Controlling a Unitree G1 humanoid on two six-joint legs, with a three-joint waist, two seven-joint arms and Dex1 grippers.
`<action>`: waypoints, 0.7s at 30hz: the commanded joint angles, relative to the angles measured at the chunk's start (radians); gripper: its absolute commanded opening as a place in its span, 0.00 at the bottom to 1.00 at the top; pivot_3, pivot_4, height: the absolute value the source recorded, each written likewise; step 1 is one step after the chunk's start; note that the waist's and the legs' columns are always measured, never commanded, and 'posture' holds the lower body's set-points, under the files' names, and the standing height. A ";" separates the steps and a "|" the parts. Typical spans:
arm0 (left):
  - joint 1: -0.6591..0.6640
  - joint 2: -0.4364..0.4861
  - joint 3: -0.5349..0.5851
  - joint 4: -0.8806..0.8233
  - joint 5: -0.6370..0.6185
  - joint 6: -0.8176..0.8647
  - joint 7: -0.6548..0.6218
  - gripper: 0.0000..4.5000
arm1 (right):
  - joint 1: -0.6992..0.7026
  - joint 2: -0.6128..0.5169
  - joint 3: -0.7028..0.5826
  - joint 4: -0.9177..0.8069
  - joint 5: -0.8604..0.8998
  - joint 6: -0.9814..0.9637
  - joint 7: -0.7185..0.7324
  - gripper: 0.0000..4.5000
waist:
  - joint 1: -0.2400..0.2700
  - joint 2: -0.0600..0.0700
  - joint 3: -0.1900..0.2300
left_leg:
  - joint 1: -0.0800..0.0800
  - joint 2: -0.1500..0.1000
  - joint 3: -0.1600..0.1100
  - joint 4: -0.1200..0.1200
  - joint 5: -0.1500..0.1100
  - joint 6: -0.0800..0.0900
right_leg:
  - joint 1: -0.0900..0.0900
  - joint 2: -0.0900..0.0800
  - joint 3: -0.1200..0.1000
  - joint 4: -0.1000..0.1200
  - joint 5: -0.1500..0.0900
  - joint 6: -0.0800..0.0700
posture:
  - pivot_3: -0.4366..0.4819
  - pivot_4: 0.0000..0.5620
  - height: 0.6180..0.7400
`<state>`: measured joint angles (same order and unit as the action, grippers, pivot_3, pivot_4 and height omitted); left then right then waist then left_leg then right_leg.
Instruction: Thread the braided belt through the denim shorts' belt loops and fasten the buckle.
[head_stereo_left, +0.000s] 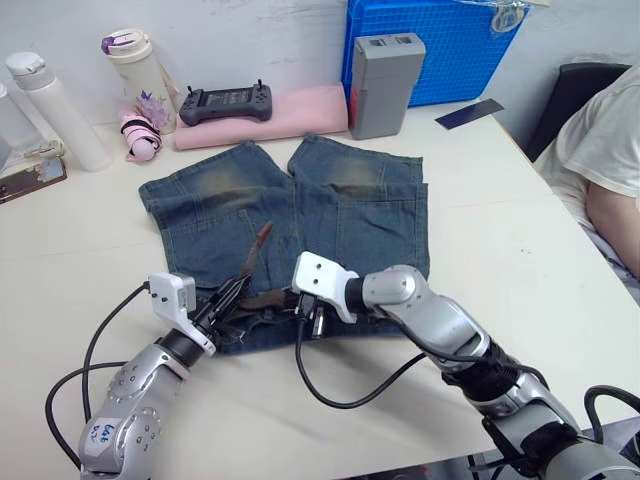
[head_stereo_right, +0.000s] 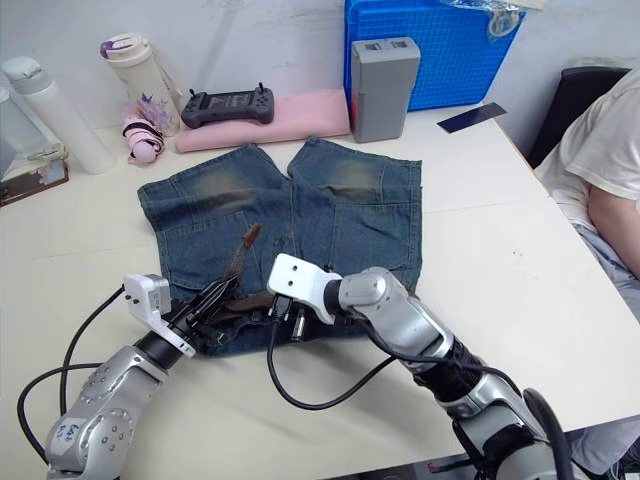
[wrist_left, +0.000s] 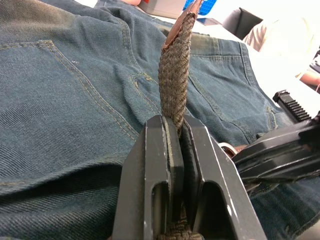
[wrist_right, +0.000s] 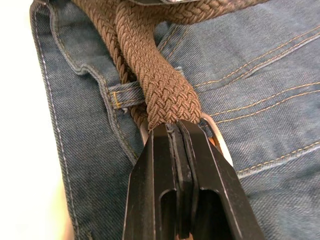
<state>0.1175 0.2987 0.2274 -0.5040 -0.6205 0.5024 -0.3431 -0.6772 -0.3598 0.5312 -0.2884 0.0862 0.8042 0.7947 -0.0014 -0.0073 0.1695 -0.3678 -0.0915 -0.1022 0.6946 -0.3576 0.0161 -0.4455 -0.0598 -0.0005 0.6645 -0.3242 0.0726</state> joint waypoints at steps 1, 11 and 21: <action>0.001 0.026 0.011 -0.031 -0.006 -0.003 -0.012 0.00 | -0.037 -0.021 -0.070 -0.068 0.037 0.017 0.019 0.01 | 0.000 0.000 0.000 | 0.000 0.000 0.000 0.000 0.000 0.000 | 0.000 0.000 0.000 0.000 0.000 0.000 | 0.48 0.27 0.75; 0.039 0.104 0.046 -0.050 -0.021 0.024 -0.037 0.00 | -0.051 0.001 -0.050 0.013 0.071 0.057 0.027 0.01 | -0.003 0.000 0.000 | 0.000 0.000 0.000 -0.001 0.000 0.000 | 0.000 0.000 0.000 -0.001 0.000 0.000 | 0.48 0.27 0.75; 0.086 0.163 0.102 -0.068 -0.050 0.049 -0.056 0.00 | 0.007 -0.060 -0.118 -0.069 0.108 0.123 0.015 0.01 | 0.001 0.000 0.000 | 0.000 0.000 0.000 -0.002 0.000 0.000 | 0.000 0.000 0.000 -0.002 0.000 0.000 | 0.48 0.27 0.75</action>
<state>0.1927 0.4520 0.3064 -0.5369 -0.6538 0.5484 -0.3914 -0.6765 -0.4107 0.4449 -0.2896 0.1733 0.9197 0.8129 -0.0007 -0.0069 0.1698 -0.3680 -0.0913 -0.1022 0.6922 -0.3579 0.0166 -0.4458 -0.0599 -0.0004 0.6625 -0.3243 0.0726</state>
